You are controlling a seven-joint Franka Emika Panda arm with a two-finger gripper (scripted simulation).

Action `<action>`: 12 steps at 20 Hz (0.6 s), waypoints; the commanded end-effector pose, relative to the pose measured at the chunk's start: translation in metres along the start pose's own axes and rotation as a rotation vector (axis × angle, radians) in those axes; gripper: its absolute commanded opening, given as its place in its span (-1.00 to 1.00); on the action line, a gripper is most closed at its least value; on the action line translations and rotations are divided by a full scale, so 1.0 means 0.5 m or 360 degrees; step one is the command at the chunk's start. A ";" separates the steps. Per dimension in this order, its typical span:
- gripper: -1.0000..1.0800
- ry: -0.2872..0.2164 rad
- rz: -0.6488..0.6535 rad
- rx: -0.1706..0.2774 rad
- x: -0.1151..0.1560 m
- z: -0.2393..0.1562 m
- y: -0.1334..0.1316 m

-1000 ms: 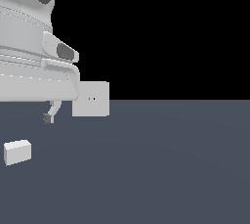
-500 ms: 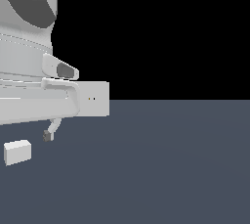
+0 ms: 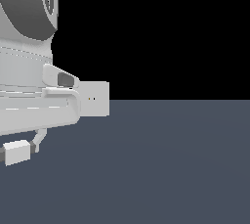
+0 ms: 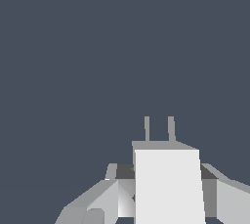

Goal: Plug the charger into the wall socket.

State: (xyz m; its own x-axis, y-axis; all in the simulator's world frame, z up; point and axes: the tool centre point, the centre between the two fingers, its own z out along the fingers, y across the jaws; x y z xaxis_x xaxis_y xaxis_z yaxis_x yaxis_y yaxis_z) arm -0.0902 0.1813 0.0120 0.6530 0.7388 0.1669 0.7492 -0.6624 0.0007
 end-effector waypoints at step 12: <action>-1.00 0.0002 0.0049 -0.0008 0.004 -0.008 0.012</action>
State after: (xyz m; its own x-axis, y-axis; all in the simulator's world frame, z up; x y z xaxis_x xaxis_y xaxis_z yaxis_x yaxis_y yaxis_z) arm -0.0872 0.1797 0.0143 0.6665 0.7265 0.1672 0.7369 -0.6760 -0.0001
